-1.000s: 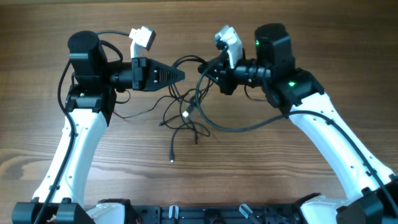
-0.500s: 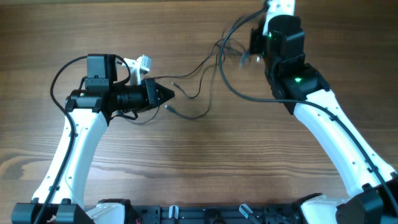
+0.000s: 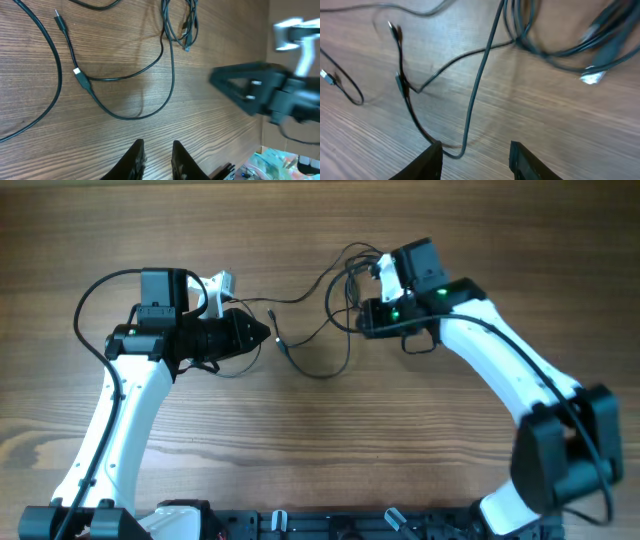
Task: Untangle cables
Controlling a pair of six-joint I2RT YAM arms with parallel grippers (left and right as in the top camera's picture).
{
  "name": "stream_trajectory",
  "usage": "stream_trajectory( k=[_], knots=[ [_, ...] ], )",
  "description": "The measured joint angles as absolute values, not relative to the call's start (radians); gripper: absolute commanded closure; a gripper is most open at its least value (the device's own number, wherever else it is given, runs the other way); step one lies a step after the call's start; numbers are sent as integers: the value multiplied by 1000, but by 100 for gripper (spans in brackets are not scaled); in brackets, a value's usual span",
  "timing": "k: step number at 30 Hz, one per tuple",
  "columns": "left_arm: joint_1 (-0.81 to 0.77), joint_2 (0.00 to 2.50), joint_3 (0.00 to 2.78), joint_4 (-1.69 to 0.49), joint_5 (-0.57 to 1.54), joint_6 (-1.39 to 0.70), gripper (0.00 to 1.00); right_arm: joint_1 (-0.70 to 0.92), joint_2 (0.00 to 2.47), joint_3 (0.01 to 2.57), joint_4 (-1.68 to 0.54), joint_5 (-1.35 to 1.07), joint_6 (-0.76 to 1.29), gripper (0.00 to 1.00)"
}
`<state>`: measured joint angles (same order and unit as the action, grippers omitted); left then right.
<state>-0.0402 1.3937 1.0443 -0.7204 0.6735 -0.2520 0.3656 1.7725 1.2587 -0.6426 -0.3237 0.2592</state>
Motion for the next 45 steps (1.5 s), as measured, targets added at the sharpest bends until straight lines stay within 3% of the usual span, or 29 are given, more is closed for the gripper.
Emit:
stream_trajectory(
  k=[3,6,7,8,10,13,16,19,22,26,31,34,39,45],
  knots=[
    [-40,1394,1044,-731,672,-252,80,366,1873,1258,-562,-375,272,56],
    [-40,1394,1044,-744,670,-252,80,366,1965,1257,-471,-448,284,64],
    [-40,1394,1044,-751,669,-252,80,366,1985,1257,-440,-454,294,76],
    [-40,1394,1044,-754,669,-252,80,366,2000,1255,-393,-462,306,95],
    [-40,1394,1044,-756,669,-254,80,365,2006,1251,-341,-501,314,96],
    [-40,1394,1044,-757,669,-264,75,361,2009,1252,-308,-808,177,95],
    [-40,1394,1044,-757,666,-268,72,361,1979,1253,-366,-970,107,95],
    [-40,1394,1044,-742,666,-268,68,361,1776,1285,-371,-995,105,96],
    [-40,1394,1044,-713,666,-274,51,380,1485,1335,-278,-1032,107,96],
    [-53,1394,1044,-609,684,-302,43,402,1287,1359,-117,-1115,118,96],
    [-150,1394,1044,-506,688,-326,51,402,1319,1348,-94,-1143,154,96],
    [-162,1394,1044,-444,595,-406,38,401,1319,1341,111,-1250,225,96],
    [-162,1395,1044,-348,640,-463,25,400,1319,1342,162,-1275,292,96],
    [-162,1396,1040,-194,895,-496,21,400,1319,1343,34,-1275,315,96]
  ],
)
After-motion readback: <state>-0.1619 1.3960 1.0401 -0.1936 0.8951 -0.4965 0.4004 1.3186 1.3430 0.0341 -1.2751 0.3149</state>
